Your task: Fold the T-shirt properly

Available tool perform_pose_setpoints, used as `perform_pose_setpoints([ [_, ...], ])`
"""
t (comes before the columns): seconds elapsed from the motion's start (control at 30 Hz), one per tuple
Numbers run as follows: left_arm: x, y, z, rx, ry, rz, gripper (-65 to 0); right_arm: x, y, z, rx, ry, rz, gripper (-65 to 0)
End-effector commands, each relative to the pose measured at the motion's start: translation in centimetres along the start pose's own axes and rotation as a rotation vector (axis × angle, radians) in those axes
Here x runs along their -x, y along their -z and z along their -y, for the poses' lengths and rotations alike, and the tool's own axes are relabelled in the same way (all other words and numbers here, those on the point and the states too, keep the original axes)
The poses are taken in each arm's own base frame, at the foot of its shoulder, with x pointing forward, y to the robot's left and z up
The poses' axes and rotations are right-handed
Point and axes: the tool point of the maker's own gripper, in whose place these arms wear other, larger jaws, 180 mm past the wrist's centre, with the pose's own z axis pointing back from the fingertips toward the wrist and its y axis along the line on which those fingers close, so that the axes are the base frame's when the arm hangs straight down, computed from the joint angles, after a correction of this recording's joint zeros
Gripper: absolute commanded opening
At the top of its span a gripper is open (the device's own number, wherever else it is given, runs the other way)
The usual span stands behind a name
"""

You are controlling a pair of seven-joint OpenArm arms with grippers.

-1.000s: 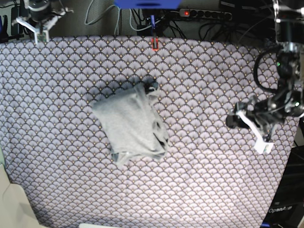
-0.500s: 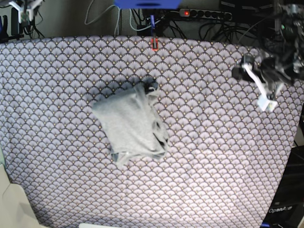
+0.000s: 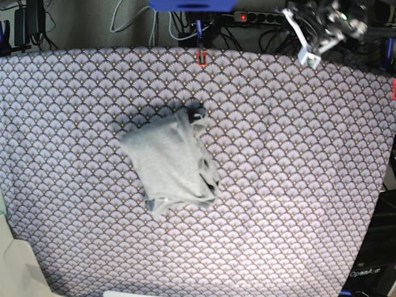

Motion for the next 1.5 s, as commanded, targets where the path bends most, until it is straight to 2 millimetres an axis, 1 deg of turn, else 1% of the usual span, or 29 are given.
perform_pose_setpoints([
  [0.0,0.9,0.3,-0.1,-0.012,-0.008,0.002,-34.4,0.7,-0.3,0.4,0.005,0.013,0.012,-65.0],
  [0.07,2.8,1.5,-0.2,-0.028,-0.033,-0.006,-34.4,2.0,0.3,-0.4,-0.010,0.047,0.004,-65.0],
  [0.13,4.6,2.6,0.0,-0.034,-0.062,-0.007,-34.4,2.9,1.2,-0.6,-0.019,0.072,-0.004,-65.0],
  [0.23,7.0,4.4,0.2,-0.044,-0.118,0.007,-34.4,4.0,2.6,-0.1,-0.026,0.114,-0.006,-65.0],
  [0.3,8.3,5.3,0.2,-0.052,-0.149,0.021,-34.4,4.4,3.3,0.4,-0.029,0.133,-0.003,-65.0],
  [0.37,9.6,6.5,0.4,-0.059,-0.193,0.036,-34.4,4.9,4.4,0.4,-0.046,0.156,-0.019,-65.0],
  [0.4,9.8,7.1,0.4,-0.062,-0.210,0.045,-34.4,5.1,4.9,0.6,-0.053,0.158,-0.027,-65.0],
  [0.47,10.5,8.2,0.6,-0.067,-0.238,0.051,-34.4,5.4,5.9,0.3,-0.082,0.177,-0.049,-65.0],
  [0.53,11.0,9.5,1.3,-0.055,-0.241,0.056,-34.4,5.6,6.8,0.0,-0.114,0.176,-0.078,-65.0],
  [0.6,11.6,11.0,1.4,-0.057,-0.253,0.060,-34.4,5.3,7.8,-0.9,-0.156,0.170,-0.097,-65.0],
  [0.67,12.3,12.6,2.1,-0.055,-0.268,0.061,-34.4,5.2,8.5,-2.1,-0.199,0.155,-0.114,-65.0],
  [0.77,13.1,14.7,3.2,-0.053,-0.278,0.049,-34.4,5.4,9.4,-5.1,-0.284,0.110,-0.147,-65.0],
  [0.8,13.3,15.5,3.7,-0.050,-0.280,0.036,-34.4,5.5,9.9,-5.1,-0.271,0.068,-0.165,-65.0],
  [0.9,14.0,17.3,4.0,-0.065,-0.304,-0.014,-34.4,6.2,11.0,-6.3,-0.250,-0.030,-0.210,-65.0],
  [0.93,14.2,17.7,4.0,-0.074,-0.307,-0.026,-34.4,6.1,11.4,-6.3,-0.231,-0.067,-0.216,-65.0],
  [0.97,14.1,18.1,3.9,-0.083,-0.313,-0.033,-34.4,5.9,11.8,-5.9,-0.206,-0.105,-0.220,-65.0],
  [1.07,13.4,18.6,3.1,-0.117,-0.326,-0.036,-34.4,5.3,12.8,-6.4,-0.171,-0.171,-0.219,-65.0],
  [1.13,9.4,19.4,2.2,-0.123,-0.321,0.048,-34.3,4.9,13.4,-6.4,-0.137,-0.202,-0.235,-65.0],
  [1.17,8.1,19.7,2.1,-0.121,-0.321,0.066,-34.3,4.7,13.7,-6.4,-0.122,-0.211,-0.247,-65.0],
  [1.2,7.4,19.8,1.7,-0.124,-0.320,0.071,-34.3,4.4,14.0,-7.0,-0.126,-0.209,-0.257,-65.0],
  [1.23,7.2,19.9,1.7,-0.122,-0.321,0.063,-34.1,3.9,14.5,-7.9,-0.136,-0.205,-0.261,-65.0],
  [1.3,7.0,19.9,1.5,-0.122,-0.321,0.053,-34.0,3.0,15.1,-8.5,-0.138,-0.202,-0.268,-65.0],
  [1.33,6.8,20.0,1.3,-0.123,-0.320,0.053,-34.0,2.8,15.3,-8.7,-0.138,-0.202,-0.274,-65.0],
  [1.4,6.6,20.0,1.3,-0.122,-0.317,0.055,-33.9,2.8,15.4,-10.3,-0.160,-0.192,-0.279,-65.0],
  [1.47,6.3,20.1,1.4,-0.118,-0.305,0.057,-33.9,2.5,15.5,-11.1,-0.169,-0.188,-0.272,-65.0],
])
